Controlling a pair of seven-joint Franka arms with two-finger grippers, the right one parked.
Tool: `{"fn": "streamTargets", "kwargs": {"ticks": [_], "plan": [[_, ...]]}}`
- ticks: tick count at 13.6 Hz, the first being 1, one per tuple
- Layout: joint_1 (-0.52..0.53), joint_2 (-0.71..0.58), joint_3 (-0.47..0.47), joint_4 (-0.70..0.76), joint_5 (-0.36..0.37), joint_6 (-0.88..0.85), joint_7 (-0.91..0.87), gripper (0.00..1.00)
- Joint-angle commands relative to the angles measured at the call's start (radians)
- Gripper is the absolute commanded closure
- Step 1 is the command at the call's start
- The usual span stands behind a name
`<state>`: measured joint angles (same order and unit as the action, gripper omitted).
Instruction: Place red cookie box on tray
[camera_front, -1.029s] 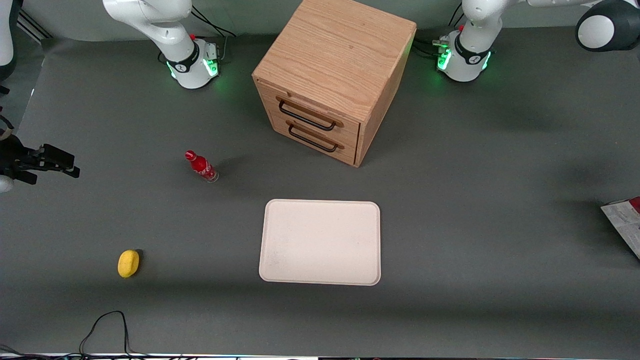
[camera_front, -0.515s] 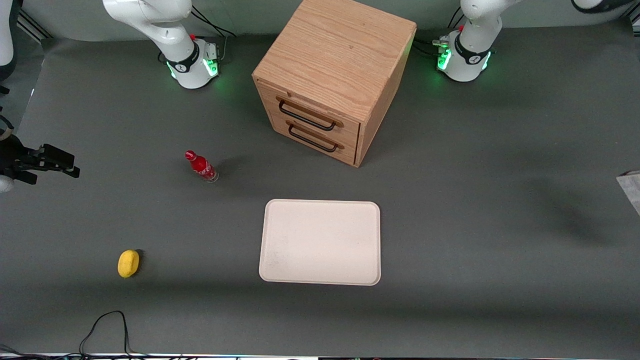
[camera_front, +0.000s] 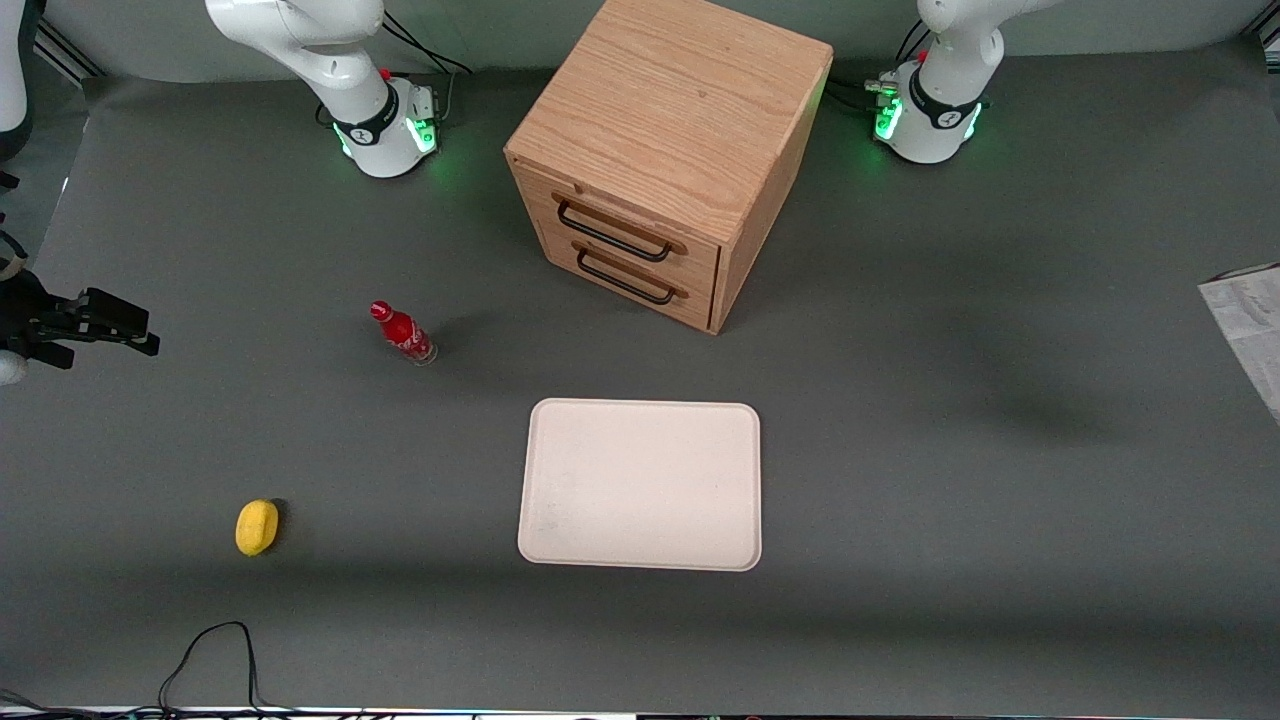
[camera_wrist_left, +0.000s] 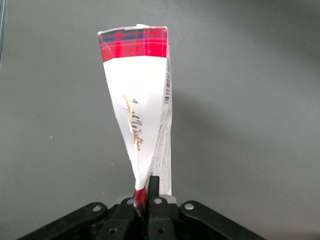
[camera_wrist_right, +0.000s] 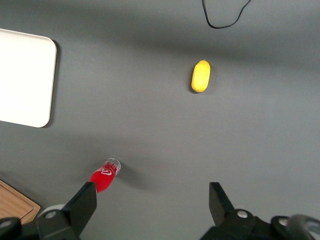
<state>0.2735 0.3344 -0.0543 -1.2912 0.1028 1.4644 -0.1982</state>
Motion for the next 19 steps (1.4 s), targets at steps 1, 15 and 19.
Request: {"fn": "streamTargets", "kwargs": {"ticks": [1, 15, 19], "plan": [[-0.15, -0.044, 0.013, -0.069, 0.003, 0.01, -0.162, 1.0], [-0.786, 0.328, 0.013, 0.039, -0.052, 0.352, -0.573, 1.0], [-0.821, 0.413, 0.013, 0.047, -0.048, 0.513, -0.567, 1.0]]}}
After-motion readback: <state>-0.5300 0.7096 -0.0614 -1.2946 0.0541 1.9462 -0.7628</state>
